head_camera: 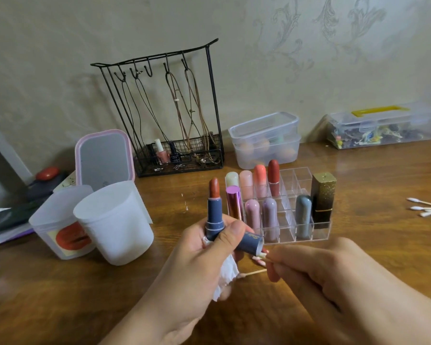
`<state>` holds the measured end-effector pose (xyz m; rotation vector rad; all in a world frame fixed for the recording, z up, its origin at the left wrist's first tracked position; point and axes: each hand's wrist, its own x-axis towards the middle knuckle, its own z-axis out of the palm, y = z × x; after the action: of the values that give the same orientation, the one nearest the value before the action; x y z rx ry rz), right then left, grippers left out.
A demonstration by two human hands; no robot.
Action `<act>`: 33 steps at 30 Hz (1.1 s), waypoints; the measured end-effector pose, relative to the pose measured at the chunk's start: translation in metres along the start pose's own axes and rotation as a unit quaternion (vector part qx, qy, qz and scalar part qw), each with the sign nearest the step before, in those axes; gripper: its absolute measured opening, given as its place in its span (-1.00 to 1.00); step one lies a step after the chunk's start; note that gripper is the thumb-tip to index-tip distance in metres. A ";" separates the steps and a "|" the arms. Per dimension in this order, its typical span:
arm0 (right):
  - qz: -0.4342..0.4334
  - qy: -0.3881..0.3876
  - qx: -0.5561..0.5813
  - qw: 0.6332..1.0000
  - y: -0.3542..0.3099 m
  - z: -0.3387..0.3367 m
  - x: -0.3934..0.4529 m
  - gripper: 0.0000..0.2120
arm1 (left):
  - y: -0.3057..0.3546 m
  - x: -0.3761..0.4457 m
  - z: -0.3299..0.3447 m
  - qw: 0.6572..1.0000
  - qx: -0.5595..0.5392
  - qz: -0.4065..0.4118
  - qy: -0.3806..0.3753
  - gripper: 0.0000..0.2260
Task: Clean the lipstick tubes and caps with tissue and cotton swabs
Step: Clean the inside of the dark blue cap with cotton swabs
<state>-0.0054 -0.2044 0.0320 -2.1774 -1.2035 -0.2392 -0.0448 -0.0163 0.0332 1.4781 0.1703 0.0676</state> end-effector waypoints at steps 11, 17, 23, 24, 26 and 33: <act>-0.035 0.176 0.053 0.982 -0.012 -0.011 -0.001 -0.86 | 0.007 0.008 -0.019 0.934 -0.318 -0.071 -0.144 -0.81; -0.025 0.173 0.031 0.984 -0.012 -0.008 -0.002 -0.85 | 0.003 0.015 -0.023 0.886 -0.392 -0.089 -0.233 -0.74; -0.021 0.199 -0.021 0.980 -0.013 -0.005 0.000 -0.79 | 0.005 0.009 -0.013 0.933 -0.326 -0.084 -0.129 -0.79; -0.017 0.196 -0.034 0.980 -0.013 -0.005 0.000 -0.81 | 0.007 0.007 -0.009 0.943 -0.304 -0.087 -0.107 -0.75; -0.005 0.182 -0.052 0.982 -0.011 -0.006 0.001 -0.85 | 0.011 0.004 -0.004 0.959 -0.258 -0.093 -0.067 -0.74; 0.003 0.166 -0.086 0.982 -0.008 -0.006 0.000 -0.79 | 0.010 0.000 0.004 0.981 -0.156 -0.111 -0.014 -0.78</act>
<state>-0.0114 -0.2053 0.0407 -2.1750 -1.0183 -0.6985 -0.0438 -0.0194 0.0430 1.1396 0.2866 -0.1031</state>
